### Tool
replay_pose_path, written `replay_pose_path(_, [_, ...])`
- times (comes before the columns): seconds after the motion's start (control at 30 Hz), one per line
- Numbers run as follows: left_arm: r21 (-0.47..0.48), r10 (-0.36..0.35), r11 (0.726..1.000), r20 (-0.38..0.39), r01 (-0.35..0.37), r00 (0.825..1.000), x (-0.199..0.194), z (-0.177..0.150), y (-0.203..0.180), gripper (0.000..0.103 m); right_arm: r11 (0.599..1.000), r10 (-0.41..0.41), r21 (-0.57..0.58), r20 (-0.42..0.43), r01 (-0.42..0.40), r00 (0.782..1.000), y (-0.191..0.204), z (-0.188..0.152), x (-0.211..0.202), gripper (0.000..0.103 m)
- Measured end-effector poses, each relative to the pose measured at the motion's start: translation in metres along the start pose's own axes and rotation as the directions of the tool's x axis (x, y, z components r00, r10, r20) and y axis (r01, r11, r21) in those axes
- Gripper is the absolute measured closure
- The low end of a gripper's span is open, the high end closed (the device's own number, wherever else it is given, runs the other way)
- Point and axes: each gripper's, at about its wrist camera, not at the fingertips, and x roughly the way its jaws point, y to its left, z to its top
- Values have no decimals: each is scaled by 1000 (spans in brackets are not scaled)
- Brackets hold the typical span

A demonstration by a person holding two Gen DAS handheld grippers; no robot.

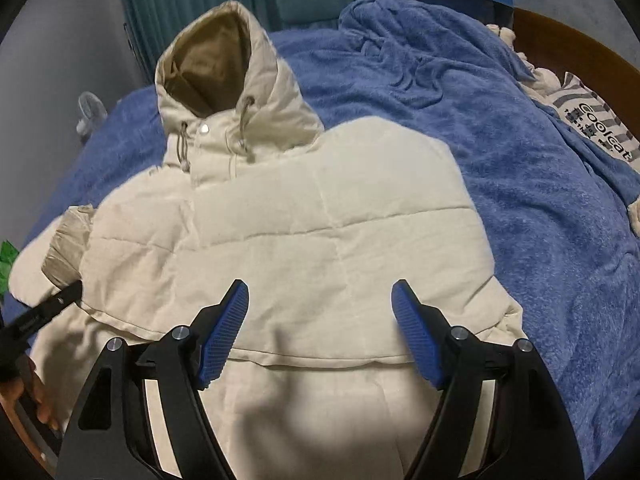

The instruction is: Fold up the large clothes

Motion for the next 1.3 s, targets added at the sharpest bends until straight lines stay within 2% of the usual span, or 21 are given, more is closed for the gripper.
replay_pose_path(0.07, [13,67,998,4,-67,998,0,0,-1,59,1000,11,6,-13,-11,1000,-1,-2,3,31])
replay_pose_path(0.1, [16,99,995,9,-99,995,-1,0,0,54,1000,15,6,-19,-14,1000,-1,-2,4,31])
replay_pose_path(0.13, [14,137,990,26,-137,990,-3,0,4,45,1000,17,4,-22,-17,1000,-1,-3,5,31])
replay_pose_path(0.17, [10,155,988,40,-156,987,-7,2,5,42,1000,16,-1,-23,-16,1000,0,-3,5,31])
replay_pose_path(0.27, [-5,166,986,96,-167,981,-19,6,13,42,1000,10,-4,-22,-10,1000,1,-4,6,31])
replay_pose_path(0.37, [39,111,992,135,-117,985,-26,6,6,40,1000,-5,-12,-27,4,1000,3,-5,9,31])
replay_pose_path(0.47, [111,92,989,80,-100,993,-9,3,-10,39,1000,-14,-23,-44,13,999,3,-6,17,31])
replay_pose_path(0.63, [164,155,974,1,-153,988,28,-8,-11,39,1000,4,24,-122,-1,993,-11,-12,42,27])
replay_pose_path(0.83, [215,188,959,-4,-183,982,38,-16,-18,30,999,-35,-19,-138,33,990,-4,-20,57,24])
replay_pose_path(0.87, [220,188,958,-4,-182,982,38,-16,-19,28,999,-34,-24,-139,31,990,-3,-20,57,18])
replay_pose_path(0.9, [222,182,959,-2,-177,983,37,-16,-19,27,999,-24,-26,-141,20,990,-2,-20,58,7])
replay_pose_path(0.93, [221,178,960,-2,-173,984,35,-16,-19,21,999,-14,-30,-149,9,989,-1,-20,59,6])
replay_pose_path(0.97, [219,178,960,-3,-173,984,34,-17,-18,14,999,-17,-34,-152,12,988,-1,-20,60,6])
replay_pose_path(1.17, [197,180,964,19,-180,984,17,-13,-18,13,999,-19,-38,-156,14,988,-1,-21,61,6])
replay_pose_path(1.3, [146,167,974,53,-173,985,-17,-1,-9,10,999,-25,-43,-162,18,987,0,-21,63,6])
